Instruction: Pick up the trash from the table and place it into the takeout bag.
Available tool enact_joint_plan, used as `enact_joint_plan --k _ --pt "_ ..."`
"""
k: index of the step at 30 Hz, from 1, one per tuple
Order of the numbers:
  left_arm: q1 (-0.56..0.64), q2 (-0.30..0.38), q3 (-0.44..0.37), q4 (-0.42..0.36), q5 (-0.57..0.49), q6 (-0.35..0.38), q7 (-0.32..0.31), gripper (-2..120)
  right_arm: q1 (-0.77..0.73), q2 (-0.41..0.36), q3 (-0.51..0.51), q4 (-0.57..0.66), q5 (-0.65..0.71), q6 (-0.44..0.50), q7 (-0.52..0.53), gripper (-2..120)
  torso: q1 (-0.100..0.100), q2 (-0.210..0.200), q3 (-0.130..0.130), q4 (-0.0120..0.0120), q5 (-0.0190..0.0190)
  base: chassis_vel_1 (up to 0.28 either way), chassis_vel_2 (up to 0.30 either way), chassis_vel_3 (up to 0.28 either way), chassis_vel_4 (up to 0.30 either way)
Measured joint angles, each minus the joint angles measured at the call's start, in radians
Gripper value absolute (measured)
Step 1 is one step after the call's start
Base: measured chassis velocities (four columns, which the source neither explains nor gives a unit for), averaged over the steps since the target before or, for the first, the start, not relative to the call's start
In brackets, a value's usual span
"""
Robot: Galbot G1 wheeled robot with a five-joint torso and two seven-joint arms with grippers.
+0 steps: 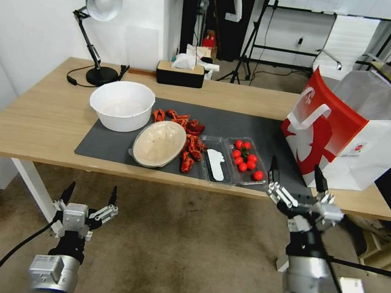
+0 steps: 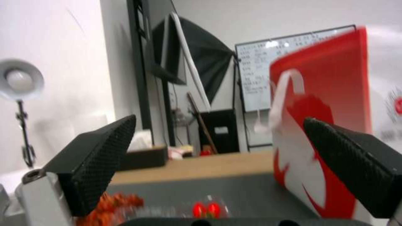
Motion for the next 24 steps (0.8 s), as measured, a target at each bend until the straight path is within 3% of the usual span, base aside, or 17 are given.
enact_joint_plan --k 13,24 --pt "-0.003 0.008 0.005 0.001 -0.01 -0.001 0.0 100 -0.076 0.04 -0.029 -0.05 -0.089 0.0 0.158 100 0.0 0.0 0.0 0.0 0.0 0.0 0.0 0.0 0.0" --pt "-0.016 0.012 0.003 0.01 -0.016 0.005 0.001 100 -0.098 0.021 -0.033 -0.041 -0.085 -0.116 0.187 100 0.0 0.0 0.0 0.0 0.0001 0.0 0.0 0.0 0.0"
